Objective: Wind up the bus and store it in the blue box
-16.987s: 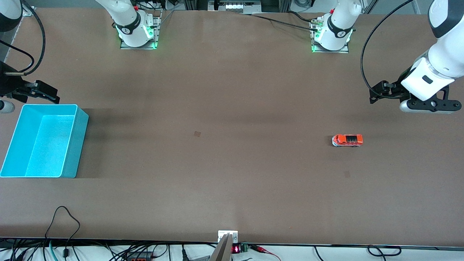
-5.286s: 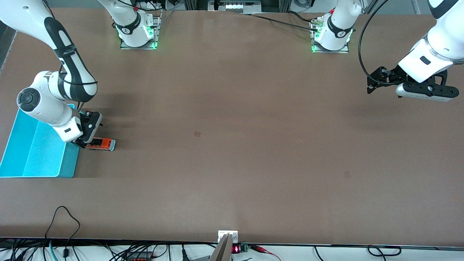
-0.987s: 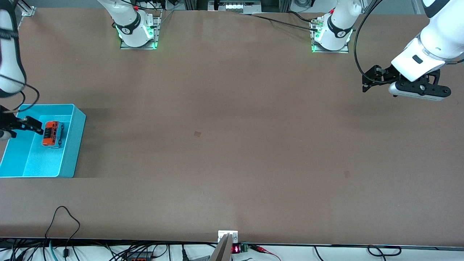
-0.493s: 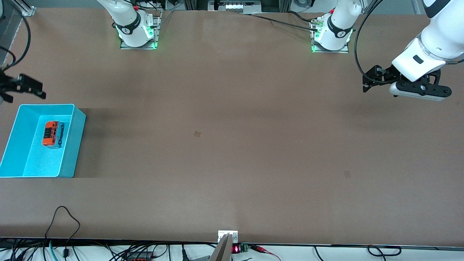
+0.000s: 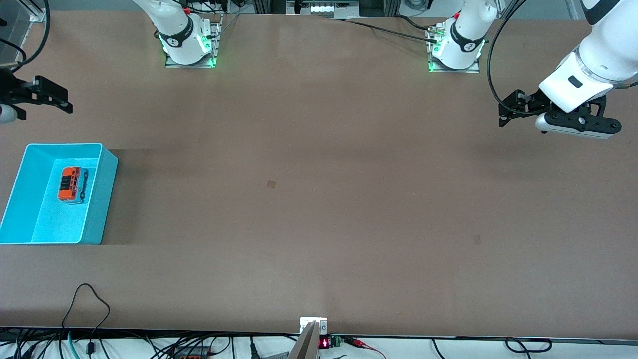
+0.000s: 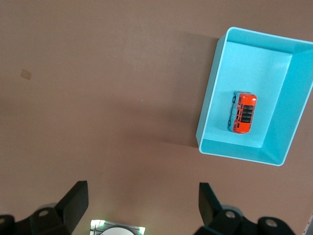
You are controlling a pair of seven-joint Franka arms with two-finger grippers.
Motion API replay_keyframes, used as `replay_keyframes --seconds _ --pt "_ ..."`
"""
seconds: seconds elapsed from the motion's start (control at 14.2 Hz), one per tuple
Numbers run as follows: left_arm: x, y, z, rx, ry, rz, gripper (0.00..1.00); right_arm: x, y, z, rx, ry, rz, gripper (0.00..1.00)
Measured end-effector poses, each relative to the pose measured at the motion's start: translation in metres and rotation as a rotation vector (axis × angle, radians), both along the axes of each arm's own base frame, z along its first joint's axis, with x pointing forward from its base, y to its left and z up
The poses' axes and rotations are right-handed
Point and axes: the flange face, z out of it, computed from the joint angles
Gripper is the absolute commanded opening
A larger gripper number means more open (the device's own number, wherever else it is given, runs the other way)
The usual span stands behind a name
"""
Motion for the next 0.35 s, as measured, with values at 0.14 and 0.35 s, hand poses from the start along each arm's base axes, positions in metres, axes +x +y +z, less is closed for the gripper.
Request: replay_keyframes --seconds 0.14,0.35 --pt "0.0001 0.0012 0.0 0.0 0.0 0.002 1.0 0.0042 0.0 -0.0083 0.001 0.015 0.0 1.0" --pt "0.0002 0.0023 -0.0001 0.0 0.001 0.004 1.0 0.0046 0.0002 -0.0082 0.001 0.014 0.001 1.0"
